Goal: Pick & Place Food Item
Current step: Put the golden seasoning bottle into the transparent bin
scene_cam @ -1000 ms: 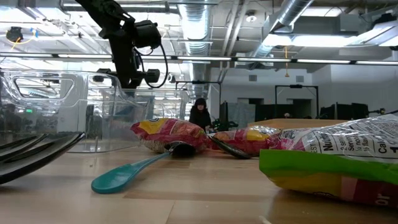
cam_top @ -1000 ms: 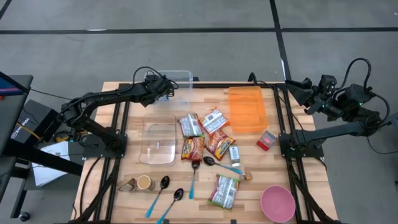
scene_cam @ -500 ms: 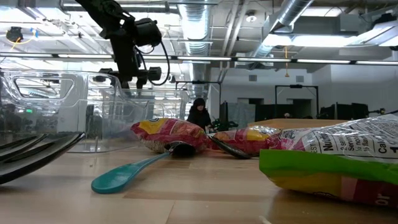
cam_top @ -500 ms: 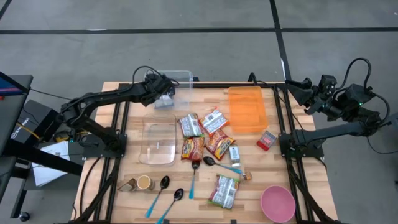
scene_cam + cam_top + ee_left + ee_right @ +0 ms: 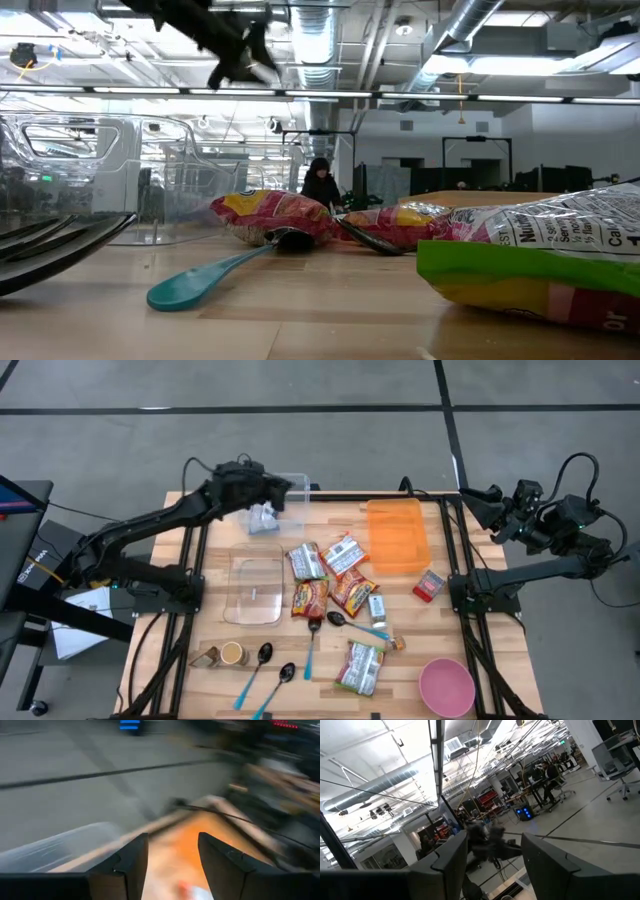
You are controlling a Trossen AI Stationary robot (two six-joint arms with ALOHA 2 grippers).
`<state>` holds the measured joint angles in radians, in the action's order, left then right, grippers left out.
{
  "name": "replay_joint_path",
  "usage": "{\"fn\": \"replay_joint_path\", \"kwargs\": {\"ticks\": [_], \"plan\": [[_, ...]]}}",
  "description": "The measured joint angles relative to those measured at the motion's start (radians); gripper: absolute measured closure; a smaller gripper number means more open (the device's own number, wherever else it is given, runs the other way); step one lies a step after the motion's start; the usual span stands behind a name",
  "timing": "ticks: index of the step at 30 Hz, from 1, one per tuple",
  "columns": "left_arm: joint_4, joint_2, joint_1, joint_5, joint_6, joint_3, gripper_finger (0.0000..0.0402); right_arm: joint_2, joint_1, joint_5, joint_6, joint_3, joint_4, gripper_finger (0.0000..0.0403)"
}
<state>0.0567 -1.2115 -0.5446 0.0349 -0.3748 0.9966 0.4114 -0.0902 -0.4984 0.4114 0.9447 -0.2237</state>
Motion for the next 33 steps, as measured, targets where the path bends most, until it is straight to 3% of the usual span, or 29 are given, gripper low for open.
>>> {"fn": "replay_joint_path", "kwargs": {"ticks": [4,8,17,27,33], "plan": [[0.025,0.092,0.044,-0.238,0.055,0.000,0.0233,0.000,0.000,0.000,0.000,0.000,0.000,0.0223],[0.046,0.161,0.109,-0.342,0.056,0.000,0.0233,0.000,0.000,0.000,0.000,0.000,-0.001,0.0223],[0.048,0.211,0.233,-0.276,0.057,0.000,0.0233,0.000,0.000,0.001,0.000,0.000,-0.031,0.0223],[0.027,0.205,0.252,-0.243,0.069,0.000,0.0232,0.000,-0.001,0.003,0.008,0.000,-0.031,0.0223],[-0.122,0.205,0.301,-0.174,0.052,0.000,0.0194,0.000,-0.001,0.003,0.027,0.000,-0.031,0.0223]]}}
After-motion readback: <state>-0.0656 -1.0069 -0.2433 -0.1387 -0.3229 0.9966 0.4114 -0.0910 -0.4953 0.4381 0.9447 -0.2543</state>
